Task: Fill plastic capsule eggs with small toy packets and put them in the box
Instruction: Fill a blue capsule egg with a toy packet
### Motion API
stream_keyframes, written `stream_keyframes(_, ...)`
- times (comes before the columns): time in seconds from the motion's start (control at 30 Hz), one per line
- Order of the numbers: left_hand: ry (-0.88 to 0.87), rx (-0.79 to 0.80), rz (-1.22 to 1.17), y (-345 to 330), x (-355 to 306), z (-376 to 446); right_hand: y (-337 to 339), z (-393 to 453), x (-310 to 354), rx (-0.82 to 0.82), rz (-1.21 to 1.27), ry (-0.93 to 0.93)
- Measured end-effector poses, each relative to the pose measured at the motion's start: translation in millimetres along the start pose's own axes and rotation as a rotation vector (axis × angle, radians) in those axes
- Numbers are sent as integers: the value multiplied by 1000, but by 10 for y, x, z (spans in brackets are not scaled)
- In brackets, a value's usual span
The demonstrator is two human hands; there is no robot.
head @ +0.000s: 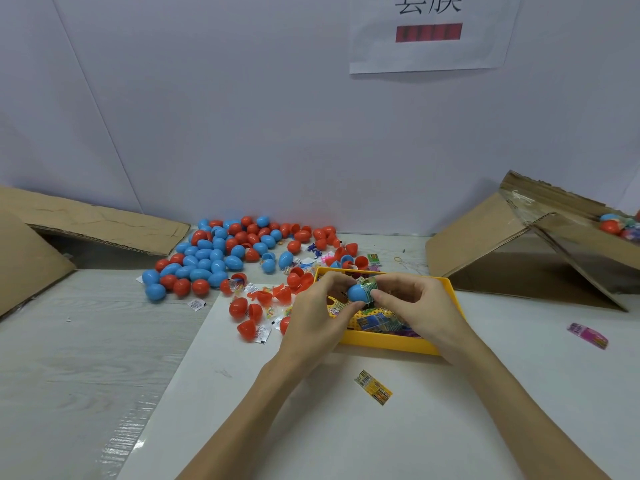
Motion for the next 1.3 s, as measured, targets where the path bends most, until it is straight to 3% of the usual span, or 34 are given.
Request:
stream_keyframes(0.57, -60, -17, -26, 3, -26, -14, -24, -25, 51, 3, -50, 60)
stream_keyframes(0.8, -80, -139, -205, 46, -118, -45, -27, -83, 221, -35, 77, 3)
stream_keyframes(1.3, -166, -159, -214, 40, -180, -26, -271, -207, 143, 58, 577, -514)
Point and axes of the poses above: each hand's wrist, its own z-axis towards the middle knuckle, its own y-axis out of the back of the hand, x = y × z, the point moved 4 cm from there along z, towards the middle knuckle, and after that the axes turned 10 degrees about -x, right-handed, at the moved point
